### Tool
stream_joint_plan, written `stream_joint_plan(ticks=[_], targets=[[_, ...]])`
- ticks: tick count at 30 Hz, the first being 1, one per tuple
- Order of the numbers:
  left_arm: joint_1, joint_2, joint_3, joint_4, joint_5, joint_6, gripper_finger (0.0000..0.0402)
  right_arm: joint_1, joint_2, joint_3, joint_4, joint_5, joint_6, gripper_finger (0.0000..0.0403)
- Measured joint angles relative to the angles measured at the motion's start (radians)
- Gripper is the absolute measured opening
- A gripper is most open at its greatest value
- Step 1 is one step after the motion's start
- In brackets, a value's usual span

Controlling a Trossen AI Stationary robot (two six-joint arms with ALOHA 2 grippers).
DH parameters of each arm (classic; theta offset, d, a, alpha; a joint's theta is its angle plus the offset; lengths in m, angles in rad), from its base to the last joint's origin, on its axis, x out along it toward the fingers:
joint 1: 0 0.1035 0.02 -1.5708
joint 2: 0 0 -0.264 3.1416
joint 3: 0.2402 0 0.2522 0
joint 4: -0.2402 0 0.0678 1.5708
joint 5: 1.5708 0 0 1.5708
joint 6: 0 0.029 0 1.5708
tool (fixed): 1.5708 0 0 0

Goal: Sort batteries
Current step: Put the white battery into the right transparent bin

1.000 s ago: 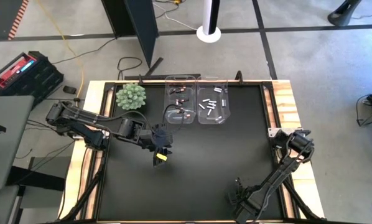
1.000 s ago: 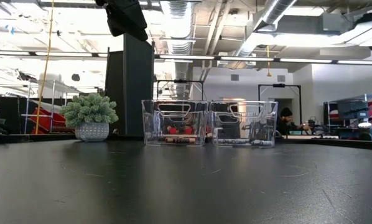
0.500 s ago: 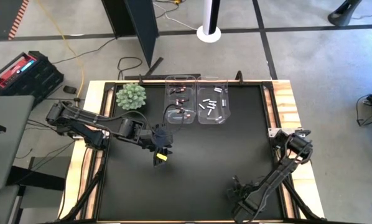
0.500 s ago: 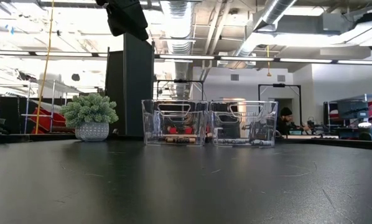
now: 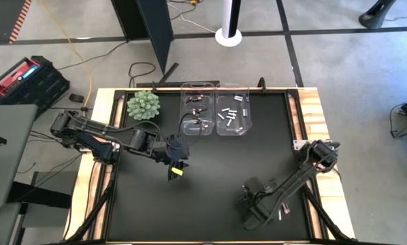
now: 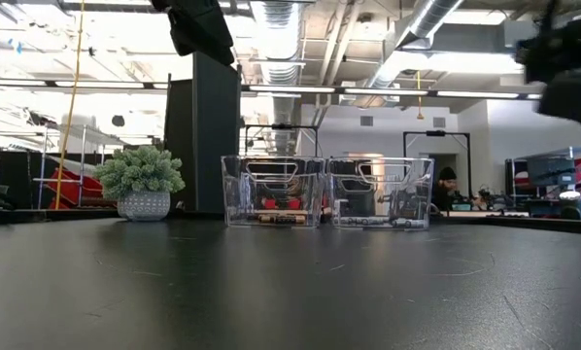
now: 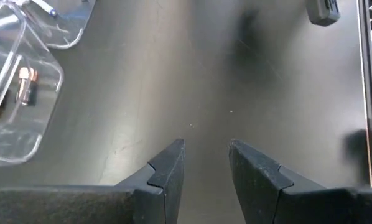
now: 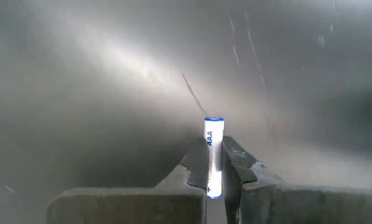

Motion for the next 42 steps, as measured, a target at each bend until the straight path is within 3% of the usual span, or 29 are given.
stream_joint_plan(ticks=[10, 21, 24, 29, 36, 42], targets=[[0.078, 0.0, 0.0, -0.005, -0.004, 0.098, 0.012, -0.219, -0.207, 0.0, 0.002, 0.224, -0.233, 0.0025], [0.244, 0.0, 0.0, -0.011, -0.003, 0.361, 0.012, -0.651, -0.469, 0.001, 0.237, 0.252, -0.747, 0.0029], [0.293, 0.0, 0.0, -0.038, -0.003, 0.395, 0.012, -0.794, -0.486, 0.002, 0.349, 0.175, -0.91, 0.003], [0.363, 0.0, 0.0, -0.074, 0.024, 0.418, 0.012, -1.016, -0.453, 0.002, 0.508, -0.078, -1.193, 0.003], [0.41, 0.0, 0.0, -0.066, 0.04, 0.389, 0.012, -1.248, -0.348, 0.002, 0.487, -0.265, -1.467, 0.0027], [0.433, 0.0, 0.0, -0.055, 0.042, 0.34, 0.012, -1.354, -0.214, 0.061, 0.432, -0.347, -1.705, 0.0027]])
